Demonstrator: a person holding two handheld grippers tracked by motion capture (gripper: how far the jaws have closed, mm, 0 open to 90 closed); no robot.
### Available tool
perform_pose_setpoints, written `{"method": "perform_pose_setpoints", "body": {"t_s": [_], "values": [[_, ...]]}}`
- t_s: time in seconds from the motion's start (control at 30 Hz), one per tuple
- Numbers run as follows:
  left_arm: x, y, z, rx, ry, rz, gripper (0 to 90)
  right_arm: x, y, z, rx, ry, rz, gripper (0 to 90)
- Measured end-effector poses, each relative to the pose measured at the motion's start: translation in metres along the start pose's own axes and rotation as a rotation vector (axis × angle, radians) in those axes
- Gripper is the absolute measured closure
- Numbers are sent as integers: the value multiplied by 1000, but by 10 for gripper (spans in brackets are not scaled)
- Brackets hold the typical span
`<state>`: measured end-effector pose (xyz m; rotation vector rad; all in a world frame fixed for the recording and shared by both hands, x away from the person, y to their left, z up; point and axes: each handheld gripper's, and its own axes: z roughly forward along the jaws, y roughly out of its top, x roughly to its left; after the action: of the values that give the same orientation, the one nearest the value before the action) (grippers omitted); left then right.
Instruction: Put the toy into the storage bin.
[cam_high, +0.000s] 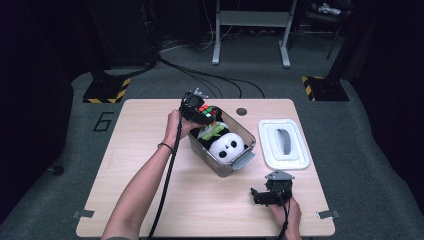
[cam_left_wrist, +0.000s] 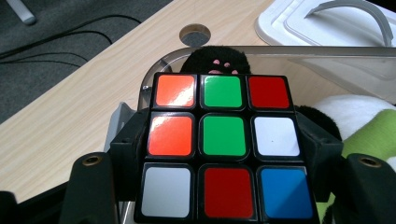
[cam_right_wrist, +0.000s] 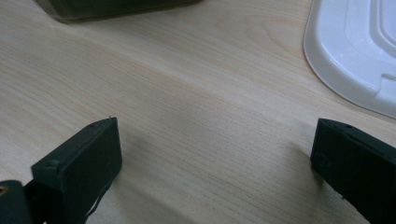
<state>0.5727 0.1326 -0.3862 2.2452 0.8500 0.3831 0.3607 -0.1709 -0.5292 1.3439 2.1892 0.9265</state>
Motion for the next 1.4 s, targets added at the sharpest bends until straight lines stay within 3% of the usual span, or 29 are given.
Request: {"method": "perform_pose_setpoints", "body": {"t_s": [0.2, 0.37, 0.57, 0.83, 1.0, 1.13, 1.4], "values": [[-10, 2, 9, 57, 51, 74, 343, 0, 0, 0, 1, -2, -5, 11], [-14, 1, 14, 85, 64, 91, 344, 0, 0, 0, 1, -2, -2, 11], [-9, -4, 19, 76, 35, 48, 345, 0, 0, 0, -1, -2, 0, 11], [-10, -2, 13, 72, 47, 61, 343, 0, 0, 0, -1, -3, -5, 11], [-10, -1, 7, 42, 61, 45, 337, 0, 0, 0, 2, -1, -5, 11], [-7, -1, -2, 13, 112, 10, 212, 0, 0, 0, 1, -1, -5, 11], [0, -8, -35, -45, 87, -55, 143, 0, 0, 0, 0, -2, -6, 11]]}}
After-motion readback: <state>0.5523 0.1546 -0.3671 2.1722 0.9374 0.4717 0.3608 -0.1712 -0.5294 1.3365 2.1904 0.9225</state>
